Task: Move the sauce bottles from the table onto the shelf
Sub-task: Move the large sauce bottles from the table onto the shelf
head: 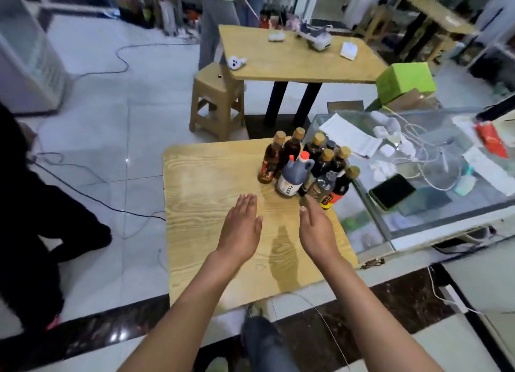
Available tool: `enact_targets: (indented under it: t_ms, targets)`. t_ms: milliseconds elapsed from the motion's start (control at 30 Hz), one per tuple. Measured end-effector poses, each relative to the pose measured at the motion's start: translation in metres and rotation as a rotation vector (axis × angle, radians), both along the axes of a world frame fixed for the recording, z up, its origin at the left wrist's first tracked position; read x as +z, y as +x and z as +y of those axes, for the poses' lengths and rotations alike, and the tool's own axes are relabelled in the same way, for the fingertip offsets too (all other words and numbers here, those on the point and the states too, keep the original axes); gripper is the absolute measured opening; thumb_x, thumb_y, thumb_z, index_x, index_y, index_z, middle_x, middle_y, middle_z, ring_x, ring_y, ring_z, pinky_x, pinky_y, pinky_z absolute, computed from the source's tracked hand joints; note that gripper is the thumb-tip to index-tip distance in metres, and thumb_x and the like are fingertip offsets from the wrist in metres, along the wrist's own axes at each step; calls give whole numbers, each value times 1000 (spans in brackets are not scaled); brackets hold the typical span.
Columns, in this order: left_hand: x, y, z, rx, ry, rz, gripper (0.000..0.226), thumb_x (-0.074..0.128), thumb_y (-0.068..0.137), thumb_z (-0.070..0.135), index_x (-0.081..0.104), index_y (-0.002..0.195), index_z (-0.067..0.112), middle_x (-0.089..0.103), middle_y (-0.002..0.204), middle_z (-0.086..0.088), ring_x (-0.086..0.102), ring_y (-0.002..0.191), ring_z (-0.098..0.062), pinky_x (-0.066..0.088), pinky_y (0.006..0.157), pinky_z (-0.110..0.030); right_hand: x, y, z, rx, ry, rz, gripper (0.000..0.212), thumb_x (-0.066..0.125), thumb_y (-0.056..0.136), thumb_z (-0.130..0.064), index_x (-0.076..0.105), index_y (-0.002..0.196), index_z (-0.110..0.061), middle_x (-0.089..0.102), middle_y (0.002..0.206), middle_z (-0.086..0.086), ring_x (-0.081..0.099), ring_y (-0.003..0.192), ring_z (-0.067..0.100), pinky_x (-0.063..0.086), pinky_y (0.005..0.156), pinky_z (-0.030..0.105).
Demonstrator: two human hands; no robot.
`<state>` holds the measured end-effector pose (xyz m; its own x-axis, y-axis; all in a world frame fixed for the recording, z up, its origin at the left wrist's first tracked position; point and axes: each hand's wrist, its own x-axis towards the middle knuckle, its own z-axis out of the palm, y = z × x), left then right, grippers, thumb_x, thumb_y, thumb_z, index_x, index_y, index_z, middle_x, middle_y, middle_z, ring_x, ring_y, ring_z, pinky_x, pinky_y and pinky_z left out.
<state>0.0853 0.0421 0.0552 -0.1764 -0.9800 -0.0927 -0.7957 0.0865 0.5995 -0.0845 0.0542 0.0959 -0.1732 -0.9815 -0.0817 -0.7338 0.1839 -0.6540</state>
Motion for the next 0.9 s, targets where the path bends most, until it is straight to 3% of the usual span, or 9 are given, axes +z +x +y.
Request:
enact_targets:
  t_ms: [167, 267, 433, 500, 567, 633, 700, 833, 900]
  targets:
    - [5, -9, -59, 49, 15, 57, 54, 38, 104, 26, 21, 153, 9, 20, 161, -8, 7, 150, -19, 15, 120, -34, -3, -24, -88, -80, -55, -69, 43, 36, 102, -16, 45, 144, -11, 52, 142, 8, 47, 131, 28, 38, 102, 33]
    - [15, -22, -94, 87, 23, 93, 53, 39, 104, 24, 22, 153, 10, 21, 161, -7, 10, 150, -18, 12, 119, -31, -2, -33, -132, -94, -26, -86, 42, 37, 102, -10, 44, 144, -10, 48, 146, 9, 44, 133, 28, 34, 100, 28]
    - [22, -52, -162, 142, 78, 200, 49, 46, 101, 20, 33, 147, 11, 37, 152, -6, 32, 139, -19, 25, 107, -23, -13, -54, -191, -140, 149, -63, 51, 45, 98, -10, 38, 149, -10, 44, 151, 11, 42, 137, 30, 36, 104, 33]
    - [14, -63, -191, 189, 122, 234, 54, 50, 100, 20, 30, 149, 11, 35, 153, -6, 32, 140, -21, 25, 109, -25, -24, -62, -203, -128, 226, -80, 45, 49, 96, -8, 47, 141, -7, 56, 137, 14, 49, 129, 33, 41, 94, 33]
    - [3, -70, -215, 258, 162, 295, 60, 54, 98, 19, 26, 152, 13, 30, 156, -6, 28, 143, -20, 23, 112, -27, -35, -66, -210, -43, 213, -68, 25, 53, 92, -7, 62, 115, -5, 65, 105, 13, 60, 107, 34, 44, 76, 36]
    - [-9, -76, -233, 322, 194, 445, 65, 59, 95, 15, 28, 152, 16, 34, 155, -3, 32, 141, -17, 26, 111, -26, -46, -71, -217, 3, 200, -70, 14, 59, 89, -11, 66, 99, -5, 67, 91, 10, 63, 91, 30, 46, 71, 38]
    - [-19, -79, -243, 319, 243, 560, 66, 67, 89, 11, 37, 148, 19, 48, 143, 3, 43, 129, -10, 34, 103, -21, -55, -75, -220, 10, 216, -69, 14, 64, 88, -16, 68, 94, -5, 68, 88, 10, 62, 85, 27, 48, 71, 36]
    - [-36, -82, -263, 272, 273, 562, 49, 76, 80, 7, 56, 124, 18, 63, 112, 5, 58, 108, -14, 43, 90, -23, -69, -82, -219, 23, 210, -119, 20, 66, 86, -18, 60, 69, -8, 60, 64, 9, 60, 65, 28, 52, 58, 40]
    - [-38, -79, -272, 249, 254, 525, 38, 76, 80, 9, 61, 114, 17, 66, 106, 4, 60, 103, -15, 44, 87, -24, -72, -81, -217, 49, 212, -135, 28, 70, 85, -23, 56, 63, -14, 53, 57, 2, 52, 56, 19, 41, 52, 31]
